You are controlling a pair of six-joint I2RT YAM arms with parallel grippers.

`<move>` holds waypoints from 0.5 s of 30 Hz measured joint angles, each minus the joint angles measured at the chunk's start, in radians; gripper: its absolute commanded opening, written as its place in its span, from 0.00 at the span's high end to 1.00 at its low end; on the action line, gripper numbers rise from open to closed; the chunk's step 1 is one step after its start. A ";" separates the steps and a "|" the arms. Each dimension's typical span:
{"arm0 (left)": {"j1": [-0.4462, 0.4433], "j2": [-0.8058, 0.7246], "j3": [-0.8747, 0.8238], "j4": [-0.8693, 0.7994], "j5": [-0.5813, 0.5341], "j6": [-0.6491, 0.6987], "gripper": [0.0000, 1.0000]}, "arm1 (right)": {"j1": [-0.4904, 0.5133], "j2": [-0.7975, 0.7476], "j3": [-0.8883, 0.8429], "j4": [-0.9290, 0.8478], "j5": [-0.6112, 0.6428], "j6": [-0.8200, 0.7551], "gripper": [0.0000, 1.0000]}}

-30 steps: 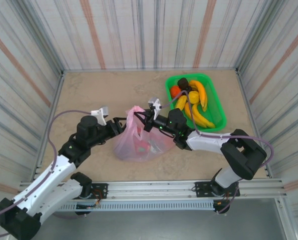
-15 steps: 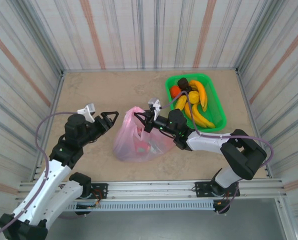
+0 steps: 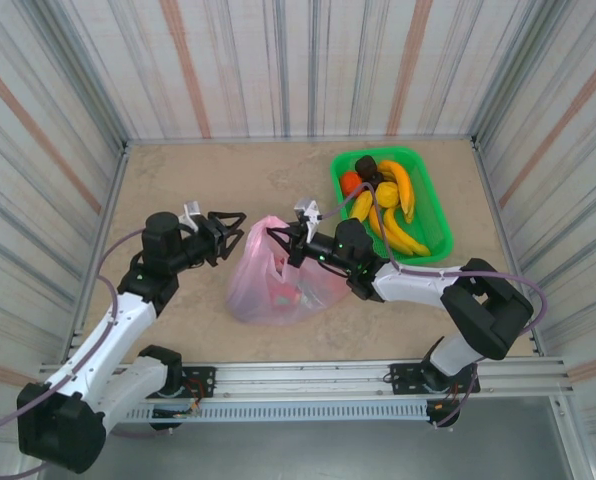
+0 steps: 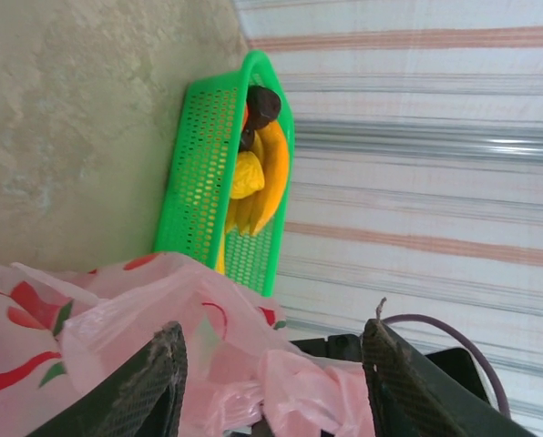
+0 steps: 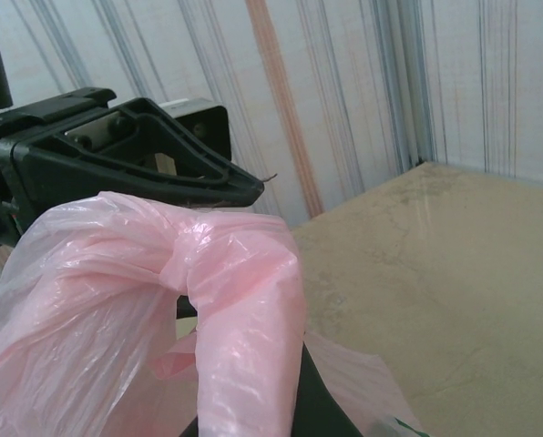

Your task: Place the fake fruits into the plastic bag and tie a complex knot

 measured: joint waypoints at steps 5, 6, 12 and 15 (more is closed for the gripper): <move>-0.007 0.002 0.000 0.035 0.043 -0.040 0.54 | 0.000 0.000 0.000 0.000 0.000 -0.002 1.00; -0.011 0.003 0.000 0.039 0.049 -0.045 0.54 | 0.000 0.000 0.000 0.000 0.000 -0.002 1.00; -0.044 0.028 0.000 0.042 0.067 -0.064 0.60 | 0.000 0.000 0.000 0.000 0.000 -0.002 1.00; -0.059 0.048 0.000 0.048 0.068 -0.078 0.68 | 0.000 0.000 0.000 0.000 0.000 -0.002 1.00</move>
